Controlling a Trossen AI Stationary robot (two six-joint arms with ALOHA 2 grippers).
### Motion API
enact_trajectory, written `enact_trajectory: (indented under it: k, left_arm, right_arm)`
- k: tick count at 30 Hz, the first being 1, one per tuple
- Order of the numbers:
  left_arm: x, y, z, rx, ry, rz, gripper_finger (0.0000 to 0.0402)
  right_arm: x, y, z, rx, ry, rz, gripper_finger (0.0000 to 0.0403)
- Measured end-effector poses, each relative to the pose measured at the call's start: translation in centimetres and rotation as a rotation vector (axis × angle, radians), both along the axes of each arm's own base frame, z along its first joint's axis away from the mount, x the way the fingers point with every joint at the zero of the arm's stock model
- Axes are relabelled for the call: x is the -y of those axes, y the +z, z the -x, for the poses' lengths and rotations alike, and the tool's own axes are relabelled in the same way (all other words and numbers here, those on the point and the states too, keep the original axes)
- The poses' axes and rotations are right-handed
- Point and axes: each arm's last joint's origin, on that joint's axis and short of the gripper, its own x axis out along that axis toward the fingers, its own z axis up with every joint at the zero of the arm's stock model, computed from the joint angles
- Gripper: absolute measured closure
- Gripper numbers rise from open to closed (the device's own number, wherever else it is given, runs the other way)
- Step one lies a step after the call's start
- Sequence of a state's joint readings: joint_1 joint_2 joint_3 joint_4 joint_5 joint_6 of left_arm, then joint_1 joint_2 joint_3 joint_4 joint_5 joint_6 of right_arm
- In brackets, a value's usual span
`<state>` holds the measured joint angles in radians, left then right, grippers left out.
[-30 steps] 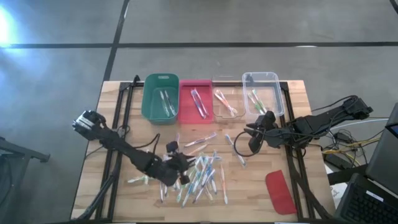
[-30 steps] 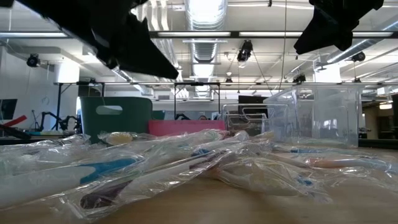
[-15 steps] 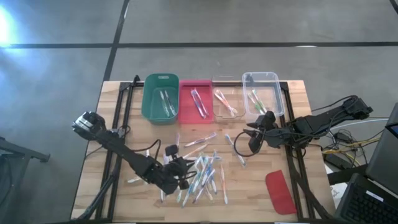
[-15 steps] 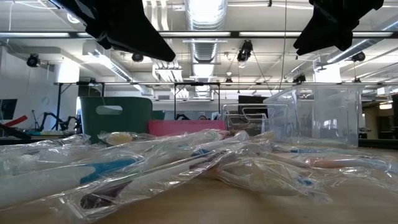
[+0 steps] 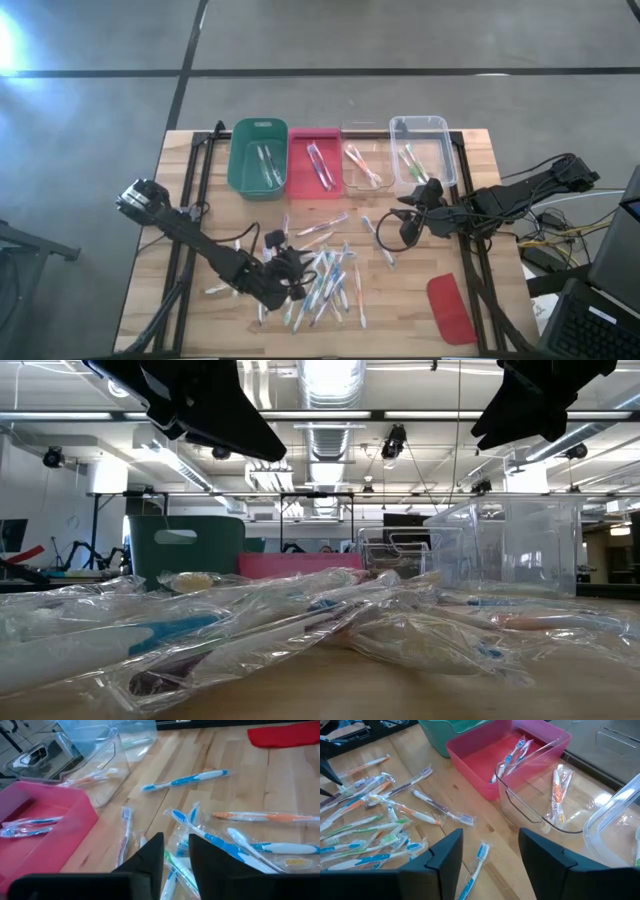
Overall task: Pick & Place Toothbrushes
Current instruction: Put the green toothbrush into the white bin
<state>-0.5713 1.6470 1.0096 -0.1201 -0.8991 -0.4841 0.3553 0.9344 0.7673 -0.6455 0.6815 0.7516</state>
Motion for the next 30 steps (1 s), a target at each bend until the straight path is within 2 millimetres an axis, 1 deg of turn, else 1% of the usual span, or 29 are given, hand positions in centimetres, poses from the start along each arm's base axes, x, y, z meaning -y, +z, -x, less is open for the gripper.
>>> enact_trajectory:
  k: [3, 6, 14, 18, 23, 30]
  left_arm:
    - [0.0, -0.1, 0.0, 0.013, 0.020, 0.034, 0.0282]
    - [-0.1, -0.4, 0.2, 0.022, 0.042, 0.068, 0.0276]
    - [-0.7, -2.2, 1.1, 0.036, 0.104, 0.166, 0.0282]
    - [-0.6, -2.5, 1.1, 0.037, 0.095, 0.209, 0.0282]
    - [-0.5, -2.6, 1.0, 0.081, 0.073, 0.261, 0.0282]
    - [-0.6, -3.6, 1.2, 0.091, 0.058, 0.302, 0.0287]
  right_arm:
    - [0.0, 0.0, 0.0, 0.000, 0.000, 0.000, 0.0207]
    - [0.0, 0.0, 0.0, 0.000, 0.000, 0.000, 0.0202]
    - [0.0, 0.0, 0.0, 0.000, 0.000, 0.000, 0.0192]
    - [0.0, 0.0, 0.0, 0.000, 0.000, 0.000, 0.0187]
    - [0.0, 0.0, 0.0, 0.000, 0.000, 0.000, 0.0180]
    - [0.0, 0.0, 0.0, 0.000, 0.000, 0.000, 0.0166]
